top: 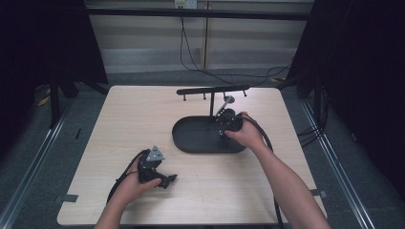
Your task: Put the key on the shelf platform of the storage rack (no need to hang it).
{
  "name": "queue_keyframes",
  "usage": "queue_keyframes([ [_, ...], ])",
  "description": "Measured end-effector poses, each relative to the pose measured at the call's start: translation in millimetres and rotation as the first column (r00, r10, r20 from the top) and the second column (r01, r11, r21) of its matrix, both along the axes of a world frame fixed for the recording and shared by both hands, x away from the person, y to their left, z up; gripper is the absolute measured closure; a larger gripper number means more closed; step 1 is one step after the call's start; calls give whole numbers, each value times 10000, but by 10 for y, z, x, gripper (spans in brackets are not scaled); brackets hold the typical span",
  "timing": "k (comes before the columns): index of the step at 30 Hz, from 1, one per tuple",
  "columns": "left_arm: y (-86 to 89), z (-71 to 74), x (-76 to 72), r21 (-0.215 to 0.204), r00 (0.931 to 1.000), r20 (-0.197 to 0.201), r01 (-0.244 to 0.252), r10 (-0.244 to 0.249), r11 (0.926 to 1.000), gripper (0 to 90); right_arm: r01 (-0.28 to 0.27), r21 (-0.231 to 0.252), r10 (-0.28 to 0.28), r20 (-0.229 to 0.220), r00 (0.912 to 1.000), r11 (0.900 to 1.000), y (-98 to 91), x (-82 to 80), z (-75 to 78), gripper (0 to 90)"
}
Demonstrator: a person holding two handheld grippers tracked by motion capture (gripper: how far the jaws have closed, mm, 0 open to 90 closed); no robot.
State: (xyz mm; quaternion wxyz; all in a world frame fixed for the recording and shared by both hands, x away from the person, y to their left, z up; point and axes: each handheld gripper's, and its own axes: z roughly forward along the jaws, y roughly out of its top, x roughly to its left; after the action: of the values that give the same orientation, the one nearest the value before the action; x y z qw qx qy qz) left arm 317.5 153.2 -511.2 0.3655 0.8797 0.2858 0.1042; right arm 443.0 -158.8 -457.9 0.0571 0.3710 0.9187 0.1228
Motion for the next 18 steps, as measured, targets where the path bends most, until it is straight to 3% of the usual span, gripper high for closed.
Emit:
queue_keyframes([
  [18,0,0,1,6,10000,5,14,-14,10000,0,148,-97,-145,322,9994,9998,10,15,-94,682],
])
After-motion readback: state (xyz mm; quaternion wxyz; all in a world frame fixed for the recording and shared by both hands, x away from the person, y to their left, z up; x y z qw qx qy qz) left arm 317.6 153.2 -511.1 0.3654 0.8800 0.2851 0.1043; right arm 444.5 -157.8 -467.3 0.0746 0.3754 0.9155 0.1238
